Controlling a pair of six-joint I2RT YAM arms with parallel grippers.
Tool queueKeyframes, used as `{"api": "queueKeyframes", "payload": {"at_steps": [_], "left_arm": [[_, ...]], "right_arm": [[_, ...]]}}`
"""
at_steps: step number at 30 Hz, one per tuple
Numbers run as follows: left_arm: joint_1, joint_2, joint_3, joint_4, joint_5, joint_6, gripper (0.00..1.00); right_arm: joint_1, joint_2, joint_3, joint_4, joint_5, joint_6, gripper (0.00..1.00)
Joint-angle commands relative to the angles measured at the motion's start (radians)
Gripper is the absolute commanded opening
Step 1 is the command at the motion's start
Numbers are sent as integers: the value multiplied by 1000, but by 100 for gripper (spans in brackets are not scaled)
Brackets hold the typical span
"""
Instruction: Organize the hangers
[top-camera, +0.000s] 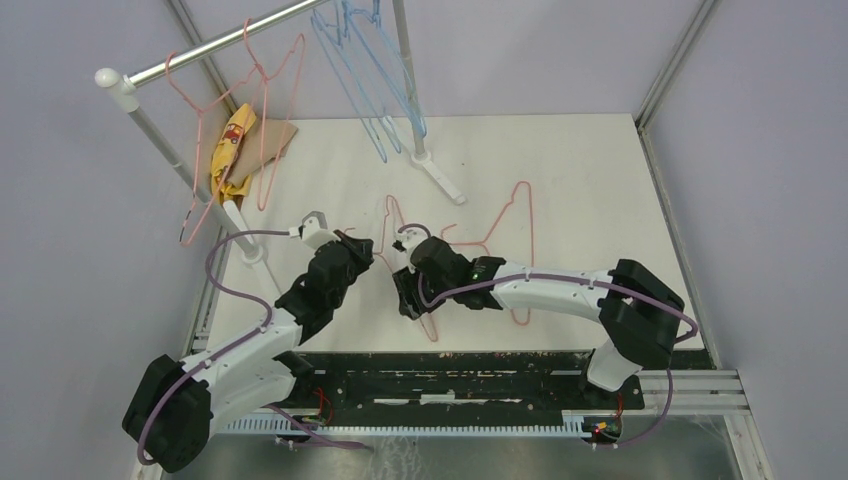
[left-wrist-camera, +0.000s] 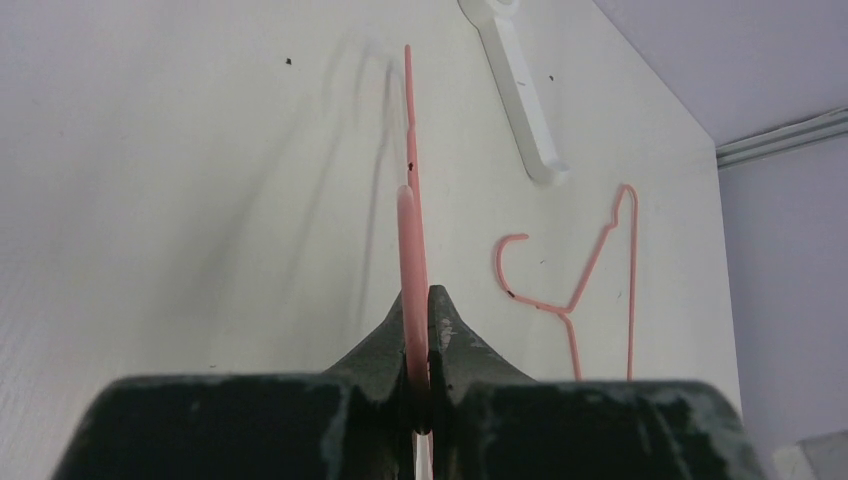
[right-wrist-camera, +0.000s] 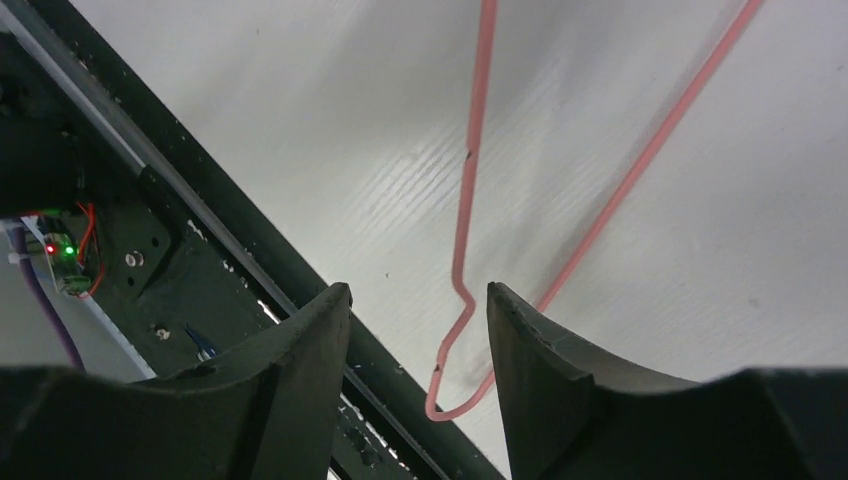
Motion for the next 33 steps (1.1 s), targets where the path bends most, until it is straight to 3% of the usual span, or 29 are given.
{"api": "queueKeyframes", "payload": {"at_steps": [1, 13, 20, 22, 25, 27, 30, 31, 33], "left_arm": [[-5, 1, 75, 5, -55, -46, 3], [-5, 5, 188, -99, -43, -32, 3], [-5, -26, 212, -153, -47, -26, 3], [-6, -34, 218, -163, -48, -22, 3], [-5, -44, 218, -168, -48, -21, 3], [-5, -49, 218, -168, -48, -21, 3], [-5, -52, 215, -166, -33, -15, 3], [-5, -53, 214, -153, -6, -1, 14], [-5, -58, 211, -118, 65, 53, 48]], "right_arm": [[47, -22, -34, -18, 73, 14, 61], [153, 8, -60, -125, 561, 28, 64], [162, 54, -19, -156, 666, -3, 62], [161, 54, -22, -149, 661, -4, 49], [161, 29, -45, -126, 659, -3, 16], [161, 7, -60, -112, 664, -8, 3], [161, -20, -74, -101, 669, -24, 1], [161, -29, -78, -96, 669, -31, 1], [161, -46, -81, -87, 659, -51, 1]]}}
